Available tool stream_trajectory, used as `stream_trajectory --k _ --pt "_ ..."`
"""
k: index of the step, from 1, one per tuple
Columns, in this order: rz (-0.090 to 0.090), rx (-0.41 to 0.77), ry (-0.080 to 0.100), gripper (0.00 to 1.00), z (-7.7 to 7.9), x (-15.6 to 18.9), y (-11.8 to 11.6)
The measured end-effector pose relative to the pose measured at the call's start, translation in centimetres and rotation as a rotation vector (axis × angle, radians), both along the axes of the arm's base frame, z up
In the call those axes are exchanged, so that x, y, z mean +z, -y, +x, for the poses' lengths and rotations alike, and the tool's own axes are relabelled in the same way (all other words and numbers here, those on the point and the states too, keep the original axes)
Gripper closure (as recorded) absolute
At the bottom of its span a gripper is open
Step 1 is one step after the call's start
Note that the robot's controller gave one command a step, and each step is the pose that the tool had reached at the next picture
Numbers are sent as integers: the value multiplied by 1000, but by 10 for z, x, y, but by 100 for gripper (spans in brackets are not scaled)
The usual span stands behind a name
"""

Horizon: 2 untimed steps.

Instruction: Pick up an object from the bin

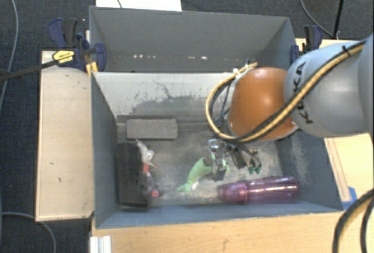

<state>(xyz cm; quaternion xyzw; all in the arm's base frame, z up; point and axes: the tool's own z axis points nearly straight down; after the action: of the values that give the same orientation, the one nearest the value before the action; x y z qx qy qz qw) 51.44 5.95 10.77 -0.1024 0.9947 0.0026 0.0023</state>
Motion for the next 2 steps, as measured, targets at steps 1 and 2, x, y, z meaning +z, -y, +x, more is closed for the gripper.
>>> stream_trajectory --k 1,2 --pt "2 15 7 100 4 52 -1" --pt "1 20 14 100 10 77 7"
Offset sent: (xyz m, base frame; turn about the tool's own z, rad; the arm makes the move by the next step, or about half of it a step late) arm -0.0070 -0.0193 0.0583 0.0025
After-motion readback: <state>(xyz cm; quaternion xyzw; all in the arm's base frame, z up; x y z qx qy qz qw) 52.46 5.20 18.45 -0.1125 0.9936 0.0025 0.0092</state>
